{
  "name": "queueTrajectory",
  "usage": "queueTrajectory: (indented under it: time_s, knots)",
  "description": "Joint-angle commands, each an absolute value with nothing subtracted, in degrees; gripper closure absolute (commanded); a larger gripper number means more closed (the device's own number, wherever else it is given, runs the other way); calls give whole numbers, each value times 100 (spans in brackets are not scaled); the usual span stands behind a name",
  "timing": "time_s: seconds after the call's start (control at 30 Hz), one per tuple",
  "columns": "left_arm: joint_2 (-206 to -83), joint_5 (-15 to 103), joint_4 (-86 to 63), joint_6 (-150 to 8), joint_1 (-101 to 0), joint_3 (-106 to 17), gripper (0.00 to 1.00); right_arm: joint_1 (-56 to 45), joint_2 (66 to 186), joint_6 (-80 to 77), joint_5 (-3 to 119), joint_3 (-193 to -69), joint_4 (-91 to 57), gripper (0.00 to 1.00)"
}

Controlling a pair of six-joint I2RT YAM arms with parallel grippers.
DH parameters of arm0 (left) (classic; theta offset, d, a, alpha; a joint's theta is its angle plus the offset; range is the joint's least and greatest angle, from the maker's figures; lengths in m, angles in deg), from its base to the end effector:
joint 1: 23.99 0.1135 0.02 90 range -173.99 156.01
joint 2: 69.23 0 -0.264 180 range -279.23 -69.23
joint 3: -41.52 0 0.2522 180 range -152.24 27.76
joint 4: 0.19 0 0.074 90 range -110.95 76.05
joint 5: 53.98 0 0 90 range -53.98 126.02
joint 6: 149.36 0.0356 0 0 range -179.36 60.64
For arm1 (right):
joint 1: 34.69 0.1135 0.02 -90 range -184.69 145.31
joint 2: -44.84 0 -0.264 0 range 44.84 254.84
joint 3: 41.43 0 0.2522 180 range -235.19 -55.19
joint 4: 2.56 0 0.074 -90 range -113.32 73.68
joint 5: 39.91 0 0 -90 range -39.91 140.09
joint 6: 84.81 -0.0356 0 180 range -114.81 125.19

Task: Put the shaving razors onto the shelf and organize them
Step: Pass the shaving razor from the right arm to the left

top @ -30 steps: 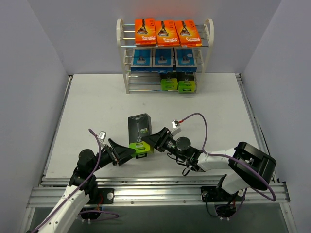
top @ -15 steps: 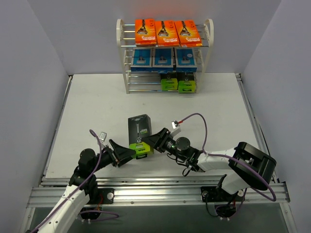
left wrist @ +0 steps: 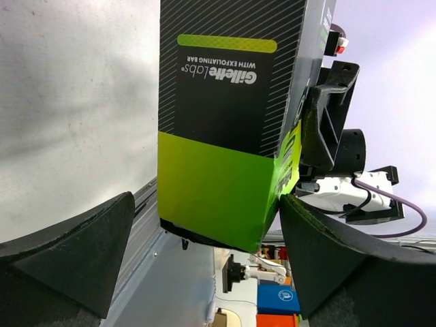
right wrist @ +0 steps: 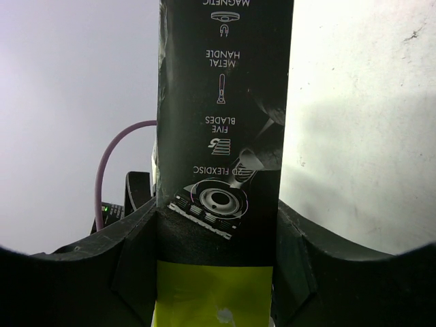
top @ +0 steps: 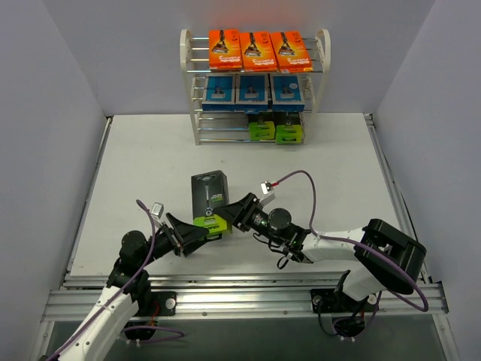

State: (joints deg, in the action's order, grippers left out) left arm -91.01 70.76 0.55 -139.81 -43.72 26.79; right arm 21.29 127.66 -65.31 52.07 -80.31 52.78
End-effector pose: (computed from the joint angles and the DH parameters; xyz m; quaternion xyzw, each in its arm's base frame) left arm 0.1134 -0.0622 0.1692 -0.1875 0.7141 -0.6311 0.2379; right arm 0.1534 0.2295 0.2221 0.0668 0.6299 0.6958 0.3386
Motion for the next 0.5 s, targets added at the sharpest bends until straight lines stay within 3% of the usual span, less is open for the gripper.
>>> queueTrajectory:
  time_s: [0.0, 0.23, 0.33, 0.47]
  knots:
    - [-9156, 7056, 459, -14110, -4377, 2635, 4, 2217, 12701, -6600, 5202, -8428, 9846, 100]
    - [-8945, 6863, 345, -14233, -4377, 2627, 0, 2270, 12658, -6583, 5158, -8296, 9846, 100]
    - [-8726, 6749, 266, -14374, -4368, 2618, 16, 2288, 12579, -6556, 5079, -8138, 9846, 100]
    - [-8348, 6564, 47, -14540, -4368, 2609, 30, 2296, 12456, -6486, 5035, -7954, 9846, 100]
